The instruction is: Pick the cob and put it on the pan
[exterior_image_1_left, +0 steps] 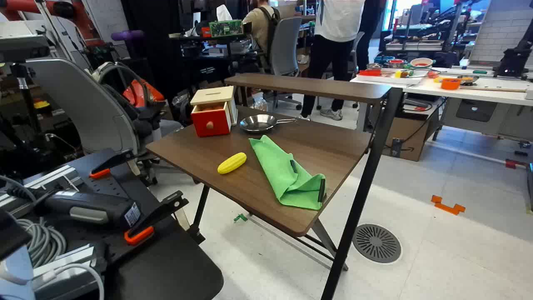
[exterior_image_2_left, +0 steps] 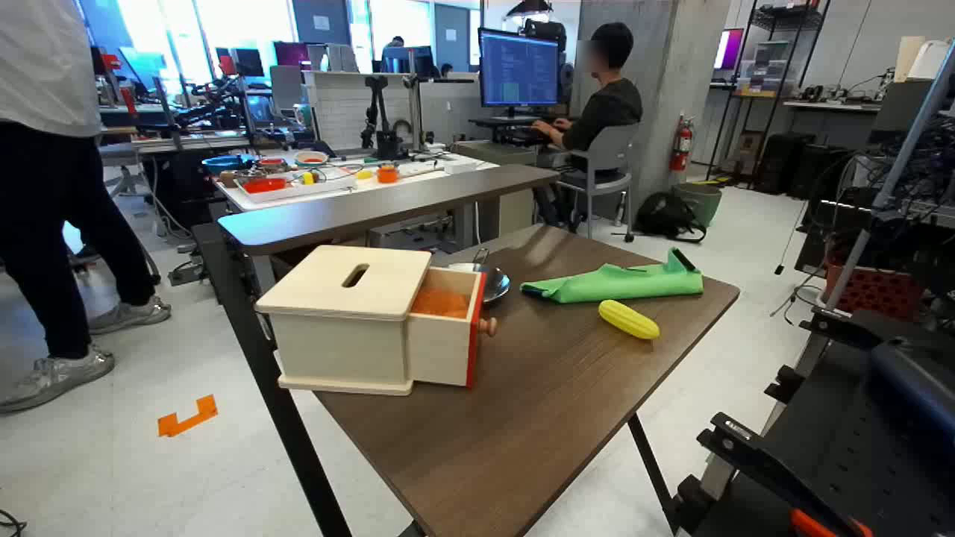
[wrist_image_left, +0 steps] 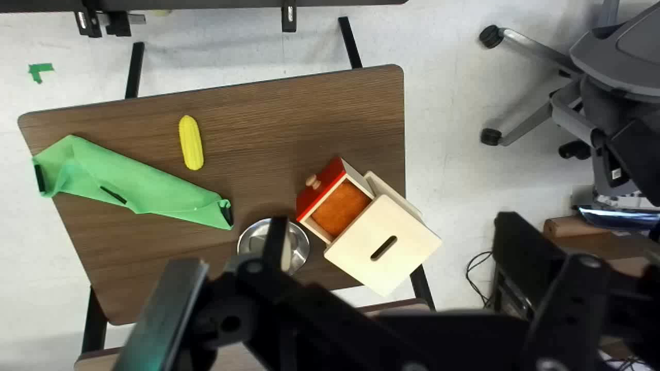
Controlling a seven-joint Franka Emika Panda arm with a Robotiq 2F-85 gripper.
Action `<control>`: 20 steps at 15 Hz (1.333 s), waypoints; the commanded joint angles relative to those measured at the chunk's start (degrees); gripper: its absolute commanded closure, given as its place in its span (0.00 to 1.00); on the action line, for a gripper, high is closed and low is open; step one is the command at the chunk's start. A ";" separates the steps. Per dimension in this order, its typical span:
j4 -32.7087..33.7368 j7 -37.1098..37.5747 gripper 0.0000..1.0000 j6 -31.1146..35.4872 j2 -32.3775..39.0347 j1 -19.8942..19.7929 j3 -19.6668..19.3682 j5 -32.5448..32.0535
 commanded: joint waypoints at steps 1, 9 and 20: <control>0.18 0.02 0.00 -0.10 0.04 0.05 -0.05 -0.04; -0.48 0.29 0.00 3.22 1.66 -0.66 0.47 -2.35; -0.69 -0.04 0.00 25.37 18.25 -2.10 -0.83 -12.60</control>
